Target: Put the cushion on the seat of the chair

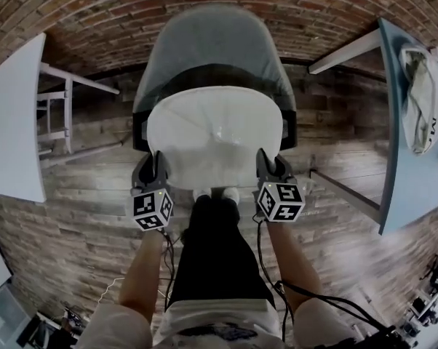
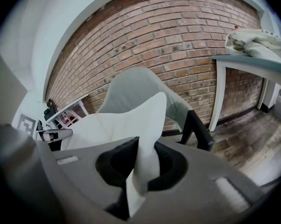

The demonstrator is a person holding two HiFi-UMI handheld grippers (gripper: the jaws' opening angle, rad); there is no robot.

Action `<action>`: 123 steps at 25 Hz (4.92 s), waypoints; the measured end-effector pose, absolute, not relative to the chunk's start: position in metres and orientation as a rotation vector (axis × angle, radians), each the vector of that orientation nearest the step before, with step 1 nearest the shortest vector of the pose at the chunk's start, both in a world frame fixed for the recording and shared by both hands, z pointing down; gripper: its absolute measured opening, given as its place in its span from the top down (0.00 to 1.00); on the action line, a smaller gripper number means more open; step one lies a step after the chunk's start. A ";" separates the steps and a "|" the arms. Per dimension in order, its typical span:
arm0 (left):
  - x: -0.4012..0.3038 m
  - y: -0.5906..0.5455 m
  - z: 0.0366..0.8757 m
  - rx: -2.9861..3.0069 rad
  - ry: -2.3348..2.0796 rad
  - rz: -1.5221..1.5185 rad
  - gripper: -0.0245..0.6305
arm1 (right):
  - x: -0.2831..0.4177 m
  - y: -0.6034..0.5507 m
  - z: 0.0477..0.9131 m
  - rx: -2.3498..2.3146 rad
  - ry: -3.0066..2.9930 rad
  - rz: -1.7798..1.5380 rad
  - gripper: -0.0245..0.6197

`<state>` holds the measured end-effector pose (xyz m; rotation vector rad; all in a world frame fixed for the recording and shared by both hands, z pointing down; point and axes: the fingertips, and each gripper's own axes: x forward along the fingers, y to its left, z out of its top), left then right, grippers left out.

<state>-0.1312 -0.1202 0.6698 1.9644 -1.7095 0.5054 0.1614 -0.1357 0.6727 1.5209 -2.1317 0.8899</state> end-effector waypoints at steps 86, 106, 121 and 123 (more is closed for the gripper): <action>-0.131 -0.127 0.668 2.015 -1.737 0.610 0.77 | 0.164 -0.147 0.657 1.653 -2.100 0.740 0.54; -0.080 -0.112 0.376 2.271 -1.752 0.408 0.88 | 0.131 -0.118 0.363 1.630 -2.391 0.547 0.71; -0.054 -0.111 0.277 2.396 -1.768 0.298 0.97 | 0.116 -0.117 0.261 1.592 -2.547 0.373 0.96; -0.051 -0.114 0.271 2.406 -1.774 0.289 0.97 | 0.114 -0.119 0.259 1.573 -2.548 0.372 0.96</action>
